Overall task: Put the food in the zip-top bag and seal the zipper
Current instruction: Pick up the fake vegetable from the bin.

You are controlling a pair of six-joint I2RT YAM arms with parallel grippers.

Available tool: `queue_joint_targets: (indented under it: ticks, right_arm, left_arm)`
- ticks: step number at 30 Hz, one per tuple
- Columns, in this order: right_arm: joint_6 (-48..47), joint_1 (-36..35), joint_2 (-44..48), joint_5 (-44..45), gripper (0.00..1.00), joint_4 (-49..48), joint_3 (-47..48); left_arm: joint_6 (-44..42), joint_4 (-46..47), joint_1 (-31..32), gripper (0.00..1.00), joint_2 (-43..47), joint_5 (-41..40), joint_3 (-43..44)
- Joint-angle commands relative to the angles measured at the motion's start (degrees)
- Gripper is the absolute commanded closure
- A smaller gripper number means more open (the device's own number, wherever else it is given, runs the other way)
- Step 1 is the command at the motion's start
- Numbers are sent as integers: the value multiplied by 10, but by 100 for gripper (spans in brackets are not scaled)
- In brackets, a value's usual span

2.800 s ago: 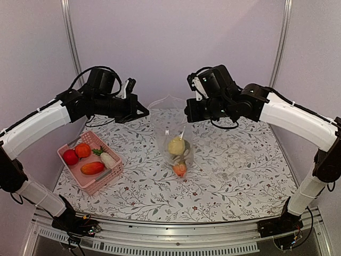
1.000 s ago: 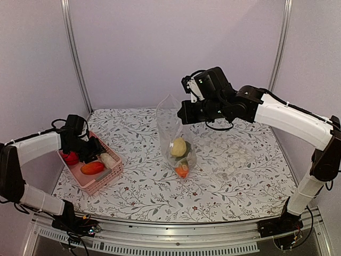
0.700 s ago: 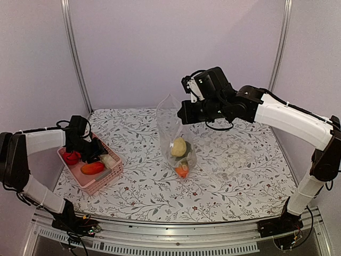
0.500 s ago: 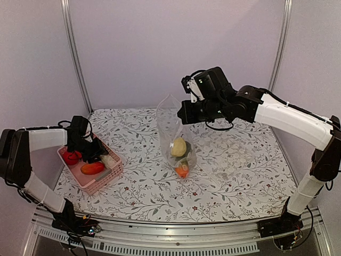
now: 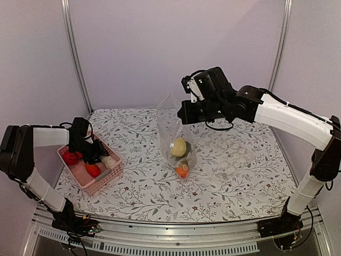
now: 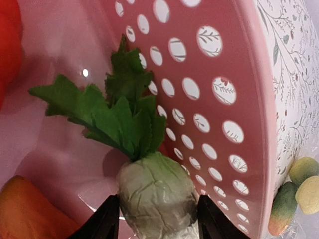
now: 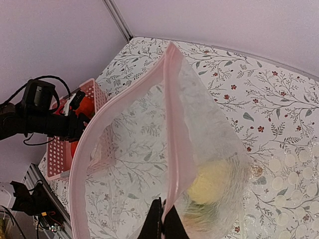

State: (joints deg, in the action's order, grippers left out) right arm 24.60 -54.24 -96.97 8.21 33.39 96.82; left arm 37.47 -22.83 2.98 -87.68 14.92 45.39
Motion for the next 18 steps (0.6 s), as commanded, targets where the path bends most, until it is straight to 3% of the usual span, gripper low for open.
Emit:
queue_joint_targets:
  ticks: [1, 7, 12, 18]
  right_arm:
    - [0, 2, -10, -2, 100, -9, 9]
    - [0, 2, -9, -3, 100, -9, 8]
    - [0, 2, -9, -3, 100, -9, 7]
    - [1, 2, -9, -3, 100, -10, 7]
  left_arm:
    - [-9, 5, -7, 47, -20, 1, 4]
    - [-8, 7, -7, 49, -25, 3, 1]
    - [-9, 7, -7, 59, 0, -8, -6]
    - [-10, -1, -7, 62, 38, -31, -16]
